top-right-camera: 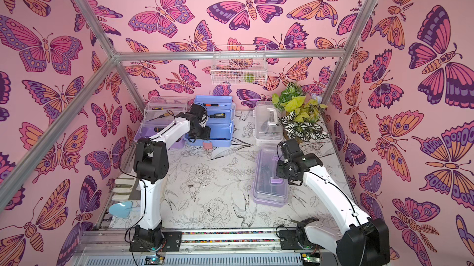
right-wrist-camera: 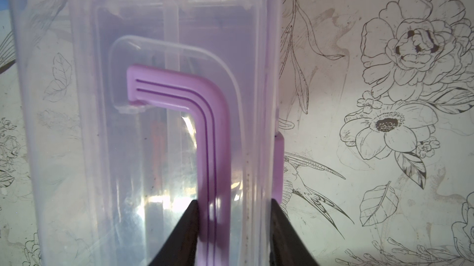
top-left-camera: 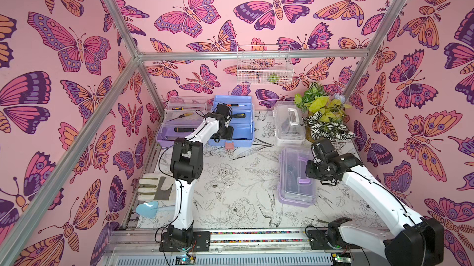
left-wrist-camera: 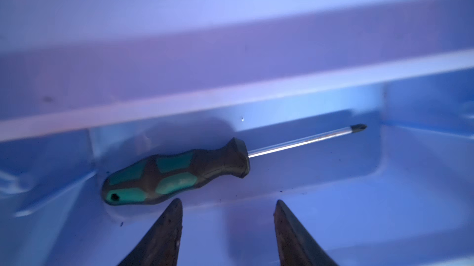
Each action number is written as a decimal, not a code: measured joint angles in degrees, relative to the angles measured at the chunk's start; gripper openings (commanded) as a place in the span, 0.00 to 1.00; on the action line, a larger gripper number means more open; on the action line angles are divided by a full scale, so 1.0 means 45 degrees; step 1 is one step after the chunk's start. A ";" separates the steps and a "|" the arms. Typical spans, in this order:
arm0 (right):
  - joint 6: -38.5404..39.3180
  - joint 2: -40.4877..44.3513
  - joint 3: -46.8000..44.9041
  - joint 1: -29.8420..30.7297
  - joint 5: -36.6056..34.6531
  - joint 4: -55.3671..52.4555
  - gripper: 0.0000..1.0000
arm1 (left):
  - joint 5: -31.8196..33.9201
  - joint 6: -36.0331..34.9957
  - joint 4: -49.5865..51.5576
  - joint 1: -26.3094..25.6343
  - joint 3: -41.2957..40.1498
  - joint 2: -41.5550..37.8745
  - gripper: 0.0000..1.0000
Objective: Close toolboxes
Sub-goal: Move the toolbox to the center of the board.
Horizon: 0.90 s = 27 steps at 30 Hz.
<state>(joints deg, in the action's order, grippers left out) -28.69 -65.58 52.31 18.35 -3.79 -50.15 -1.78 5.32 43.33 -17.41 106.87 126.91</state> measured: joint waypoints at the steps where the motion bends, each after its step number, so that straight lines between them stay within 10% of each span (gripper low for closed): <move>1: 0.0005 0.0000 0.0000 0.0000 0.0005 0.0000 0.42 | 0.0049 -0.0005 0.0102 -0.0078 -0.0058 -0.0019 0.50; 23: 0.0384 -0.0607 0.0466 -0.0170 0.0296 -0.0393 0.42 | -0.0860 0.4313 -0.0607 -0.3691 -1.1681 -0.7922 0.45; 27: 0.0432 -0.0748 0.0622 -0.0204 0.0321 -0.0534 0.47 | -0.1413 0.5372 -0.0568 -0.4386 -1.2648 -0.9661 0.63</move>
<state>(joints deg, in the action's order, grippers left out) -26.74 -68.95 55.11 17.43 -2.35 -52.56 -8.14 29.50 40.77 -37.15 49.95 83.44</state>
